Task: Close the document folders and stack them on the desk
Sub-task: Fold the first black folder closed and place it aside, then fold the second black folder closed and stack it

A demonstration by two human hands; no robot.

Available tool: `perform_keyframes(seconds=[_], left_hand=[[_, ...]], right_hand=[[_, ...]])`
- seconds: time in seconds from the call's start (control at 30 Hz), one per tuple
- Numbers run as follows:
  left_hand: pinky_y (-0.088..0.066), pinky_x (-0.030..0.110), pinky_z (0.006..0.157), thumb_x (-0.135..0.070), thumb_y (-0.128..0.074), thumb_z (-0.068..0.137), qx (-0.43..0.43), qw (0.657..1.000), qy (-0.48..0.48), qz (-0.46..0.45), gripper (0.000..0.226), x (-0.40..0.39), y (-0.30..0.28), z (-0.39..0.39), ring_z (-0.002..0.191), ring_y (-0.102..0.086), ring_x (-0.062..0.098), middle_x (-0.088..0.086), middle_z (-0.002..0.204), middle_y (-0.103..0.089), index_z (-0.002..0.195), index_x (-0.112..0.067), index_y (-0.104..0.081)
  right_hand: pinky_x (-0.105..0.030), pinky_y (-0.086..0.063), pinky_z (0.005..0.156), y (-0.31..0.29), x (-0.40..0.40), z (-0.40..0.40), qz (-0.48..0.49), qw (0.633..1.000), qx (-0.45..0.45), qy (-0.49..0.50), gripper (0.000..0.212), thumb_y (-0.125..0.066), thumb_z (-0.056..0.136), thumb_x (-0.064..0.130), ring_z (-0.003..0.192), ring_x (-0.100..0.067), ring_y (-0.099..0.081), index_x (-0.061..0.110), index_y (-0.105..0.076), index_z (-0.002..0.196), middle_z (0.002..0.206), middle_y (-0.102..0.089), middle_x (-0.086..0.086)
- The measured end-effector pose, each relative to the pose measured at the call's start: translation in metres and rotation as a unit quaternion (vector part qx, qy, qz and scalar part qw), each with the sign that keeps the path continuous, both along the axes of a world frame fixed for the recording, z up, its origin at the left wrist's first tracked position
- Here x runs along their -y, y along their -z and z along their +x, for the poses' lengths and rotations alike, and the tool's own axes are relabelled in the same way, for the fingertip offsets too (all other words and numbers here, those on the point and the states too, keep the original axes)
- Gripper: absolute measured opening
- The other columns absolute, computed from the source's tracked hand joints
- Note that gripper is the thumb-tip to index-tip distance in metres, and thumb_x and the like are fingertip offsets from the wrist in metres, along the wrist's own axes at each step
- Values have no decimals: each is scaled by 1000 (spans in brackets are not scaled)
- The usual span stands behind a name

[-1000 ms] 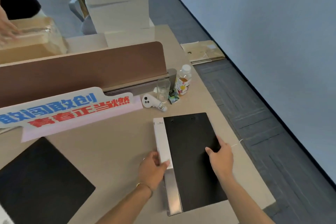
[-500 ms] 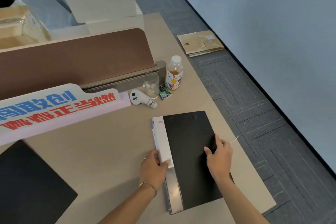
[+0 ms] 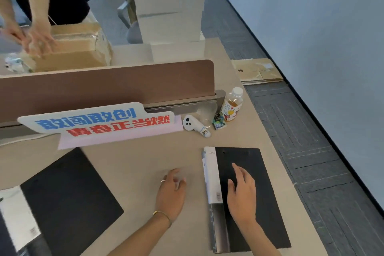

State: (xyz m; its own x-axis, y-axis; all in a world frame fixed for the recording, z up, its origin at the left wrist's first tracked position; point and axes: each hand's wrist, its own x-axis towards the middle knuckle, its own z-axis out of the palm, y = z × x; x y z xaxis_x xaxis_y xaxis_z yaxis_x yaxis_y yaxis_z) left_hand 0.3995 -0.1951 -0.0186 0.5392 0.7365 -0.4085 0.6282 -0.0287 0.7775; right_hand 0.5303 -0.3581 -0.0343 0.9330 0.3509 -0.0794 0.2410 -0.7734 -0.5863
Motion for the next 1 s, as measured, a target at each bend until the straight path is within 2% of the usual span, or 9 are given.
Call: perform_keyframes(seconds=[0.13,0.23,0.33,0.4,0.47,0.67,0.83,0.9,1.0], left_hand=[[-46,26,87,-21,-55,97,24,997,-70,25,34,-49,-24,-55,95,-60,13,-4,105,-58,130,-30,-55],[-47,27,87,-23,-52,98,24,991,-124,33,35,-84,-39,-103,96,-61,13,-7,104,-55,132,-31,-53],[-46,19,80,-25,-50,100,34,983,-175,44,36,-114,-53,-153,95,-61,8,-5,111,-55,135,-30,-51],[-51,20,89,-29,-52,101,31,975,-213,54,36,-133,-60,-184,101,-63,7,-6,117,-58,137,-31,-49],[-53,30,100,-34,-53,100,20,966,-251,53,39,-151,-63,-216,110,-62,9,-6,122,-59,139,-33,-48],[-50,34,107,-33,-48,102,-6,949,-314,28,40,-184,-53,-308,122,-59,15,-3,137,-56,142,-31,-46],[-46,23,96,-32,-48,103,-47,941,-333,-20,43,-196,-28,-364,110,-56,7,0,146,-52,145,-28,-43],[-43,20,91,-30,-50,102,-58,939,-337,-37,45,-199,-22,-381,104,-51,3,3,146,-52,147,-26,-42],[-46,28,103,-29,-51,101,-84,937,-336,-53,49,-200,-12,-402,115,-58,12,5,146,-51,149,-24,-41]], right_hand=[[-42,-46,105,-20,-59,-35,58,996,-18,-68,55,-57,96,10,132,-23,-43,28,-44,146,143,-50,-1],[-42,-40,108,-34,-106,-64,55,988,-12,-142,58,-57,94,5,132,-24,-40,25,-45,147,145,-49,-6],[-38,-34,110,-46,-156,-99,58,976,0,-209,55,-58,94,3,131,-27,-42,18,-48,145,143,-51,-9],[-37,-31,113,-52,-188,-125,68,968,-14,-241,56,-58,94,2,136,-26,-39,17,-47,147,148,-49,-9],[-39,-29,117,-55,-218,-153,59,962,-14,-268,58,-59,94,3,141,-25,-37,19,-45,149,154,-45,-6],[-37,-21,111,-59,-282,-241,31,936,46,-347,62,-73,88,6,143,-28,-43,15,-52,146,153,-48,-5],[-37,-41,112,-31,-315,-288,-9,918,-109,-380,58,-63,96,14,135,-18,-52,32,-45,148,144,-57,3],[-36,-45,110,-22,-327,-301,-24,905,-133,-404,54,-61,97,12,133,-16,-51,33,-48,146,141,-57,7],[-31,-50,103,-16,-357,-322,-40,883,-153,-443,41,-58,98,11,122,-12,-60,29,-59,136,131,-64,7]])
